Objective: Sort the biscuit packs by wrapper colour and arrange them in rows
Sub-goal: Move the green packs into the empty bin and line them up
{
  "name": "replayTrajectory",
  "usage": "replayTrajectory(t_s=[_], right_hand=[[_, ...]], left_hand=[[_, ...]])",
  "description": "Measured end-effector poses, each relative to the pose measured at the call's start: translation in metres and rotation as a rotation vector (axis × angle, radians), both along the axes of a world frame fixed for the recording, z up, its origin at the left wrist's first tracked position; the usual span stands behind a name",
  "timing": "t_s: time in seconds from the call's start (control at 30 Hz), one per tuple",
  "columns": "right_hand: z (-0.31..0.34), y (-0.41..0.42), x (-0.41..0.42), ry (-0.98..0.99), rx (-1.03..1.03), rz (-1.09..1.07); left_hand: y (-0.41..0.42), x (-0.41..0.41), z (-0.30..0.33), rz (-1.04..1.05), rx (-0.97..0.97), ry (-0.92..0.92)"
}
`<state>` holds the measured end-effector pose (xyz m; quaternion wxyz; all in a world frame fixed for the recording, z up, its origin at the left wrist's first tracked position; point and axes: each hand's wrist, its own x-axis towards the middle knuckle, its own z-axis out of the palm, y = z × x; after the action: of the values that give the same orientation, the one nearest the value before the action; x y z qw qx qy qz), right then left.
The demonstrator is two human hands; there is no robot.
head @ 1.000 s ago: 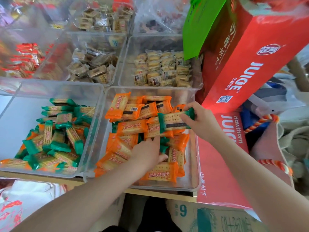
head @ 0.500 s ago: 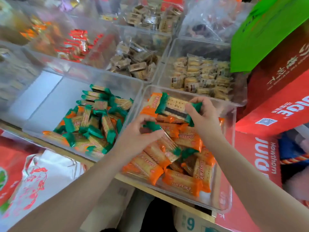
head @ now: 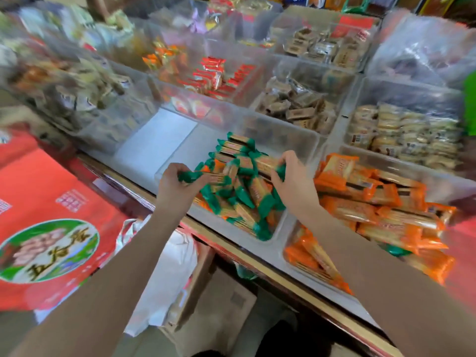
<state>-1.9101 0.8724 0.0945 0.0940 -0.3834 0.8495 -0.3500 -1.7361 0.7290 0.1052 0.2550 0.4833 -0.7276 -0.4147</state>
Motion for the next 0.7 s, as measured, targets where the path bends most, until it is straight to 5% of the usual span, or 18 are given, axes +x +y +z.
replayTrajectory(t_s=[0.33, 0.7], right_hand=[[-0.022, -0.034, 0.055, 0.266, 0.437, 0.375], [-0.024, -0.092, 0.045, 0.549, 0.724, 0.609]], left_hand=[[-0.066, 0.015, -0.015, -0.443, -0.236, -0.160], [-0.116, -0.019, -0.014, -0.367, -0.015, -0.072]])
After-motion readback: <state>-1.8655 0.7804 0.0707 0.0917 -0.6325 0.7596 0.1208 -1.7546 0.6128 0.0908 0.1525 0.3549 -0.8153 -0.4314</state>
